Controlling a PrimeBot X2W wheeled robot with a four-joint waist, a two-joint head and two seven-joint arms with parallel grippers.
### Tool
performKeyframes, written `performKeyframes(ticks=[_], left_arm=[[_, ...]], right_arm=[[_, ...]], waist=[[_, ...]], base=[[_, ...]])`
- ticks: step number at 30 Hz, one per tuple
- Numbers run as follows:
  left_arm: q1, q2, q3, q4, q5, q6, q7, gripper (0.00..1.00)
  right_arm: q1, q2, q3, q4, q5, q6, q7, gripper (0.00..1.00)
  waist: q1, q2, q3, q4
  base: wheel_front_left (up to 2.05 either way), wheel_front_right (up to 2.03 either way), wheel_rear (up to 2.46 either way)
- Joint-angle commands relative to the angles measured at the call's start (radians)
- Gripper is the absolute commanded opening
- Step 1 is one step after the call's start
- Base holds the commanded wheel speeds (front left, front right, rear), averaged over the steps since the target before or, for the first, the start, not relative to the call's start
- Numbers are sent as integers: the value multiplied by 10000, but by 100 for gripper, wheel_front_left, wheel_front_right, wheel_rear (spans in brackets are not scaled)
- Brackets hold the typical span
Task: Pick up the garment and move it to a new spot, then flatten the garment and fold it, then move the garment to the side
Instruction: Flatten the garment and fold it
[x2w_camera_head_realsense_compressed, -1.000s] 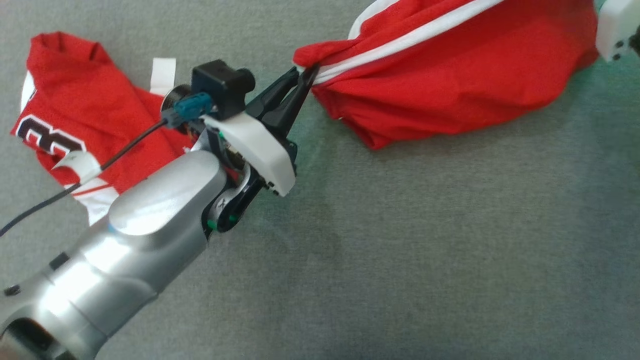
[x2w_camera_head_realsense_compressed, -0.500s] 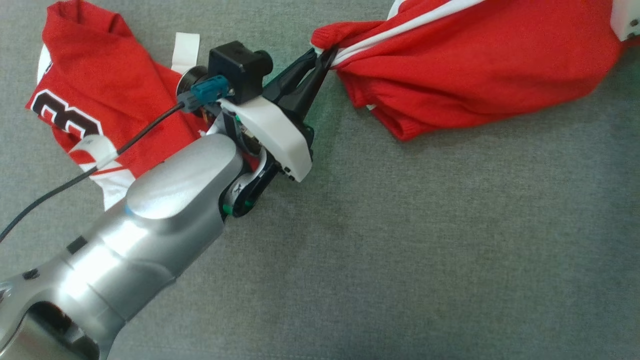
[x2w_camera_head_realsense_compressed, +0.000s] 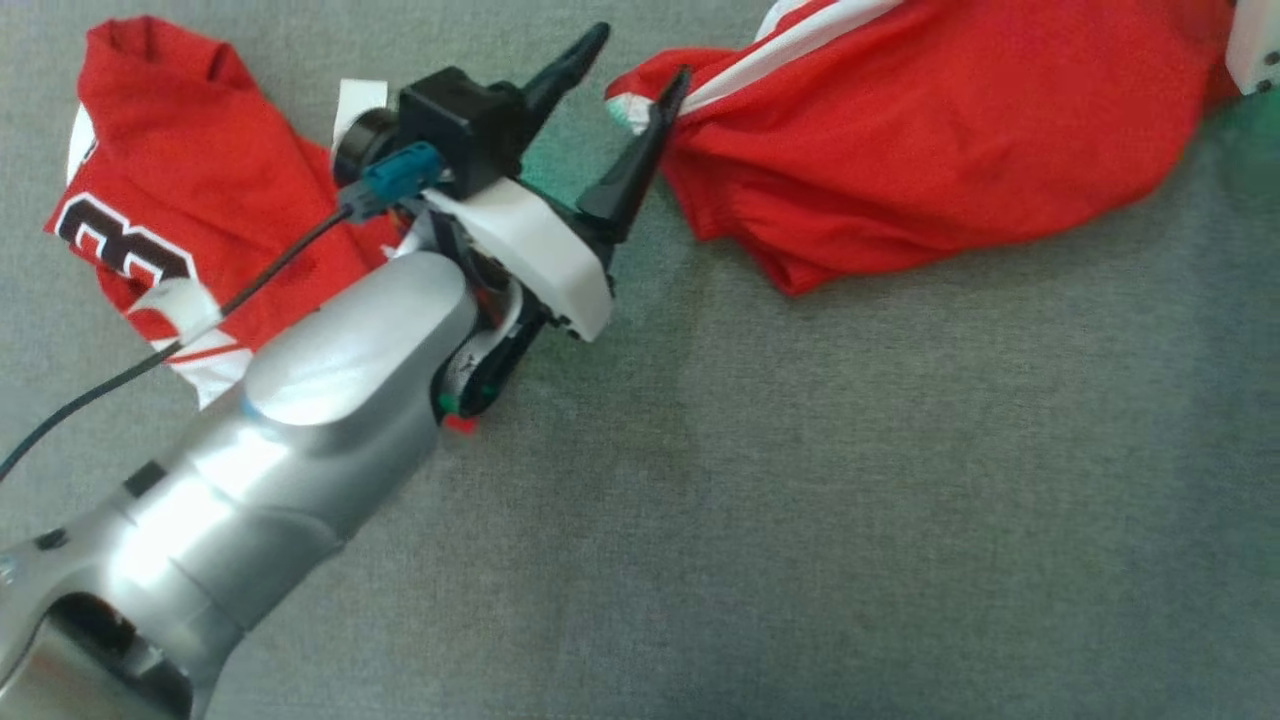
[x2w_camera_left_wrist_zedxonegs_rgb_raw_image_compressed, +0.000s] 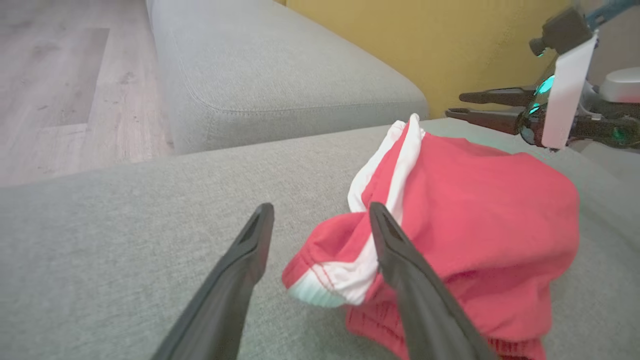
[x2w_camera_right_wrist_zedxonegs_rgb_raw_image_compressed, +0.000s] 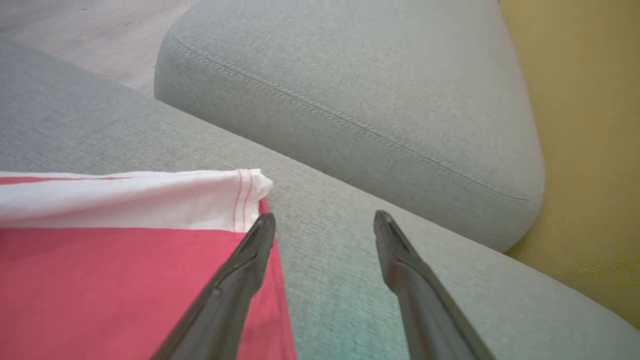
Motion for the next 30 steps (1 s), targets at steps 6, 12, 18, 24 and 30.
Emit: performKeyframes(ticks=[6,12,18,24,30], left_arm=[[229,816,786,-422,-106,414,-570,100],[890,1225,1440,-817,-498,851,-1063,100],[1571,1481,2089,-1276,-481,1318,-1387,100],[2895,1469,3462,-1933,166,1713,-1479,100],[4886,828,5365,-2585,1460,1564,-1483,100]], right_arm=[[602,136,-221,162,661,-7,-690,100],[1220,163,-496,-100,1265,-7,-1632,100],[1794,298,-991,-520,1639,-7,-2081,100],[2884,657,-2639,-2176,1273,-7,-2136,100],[5110,1512,-5140,-4459,-191,-7,-2139,100]], waist=[[1,0,-1028,-483],[1,0,-1945,-848],[1,0,-2602,-1121],[1,0,-3226,-1492],[1,0,-3706,-1804]], base=[[0,0,0],[0,0,0],[0,0,0],[0,0,0],[0,0,0]])
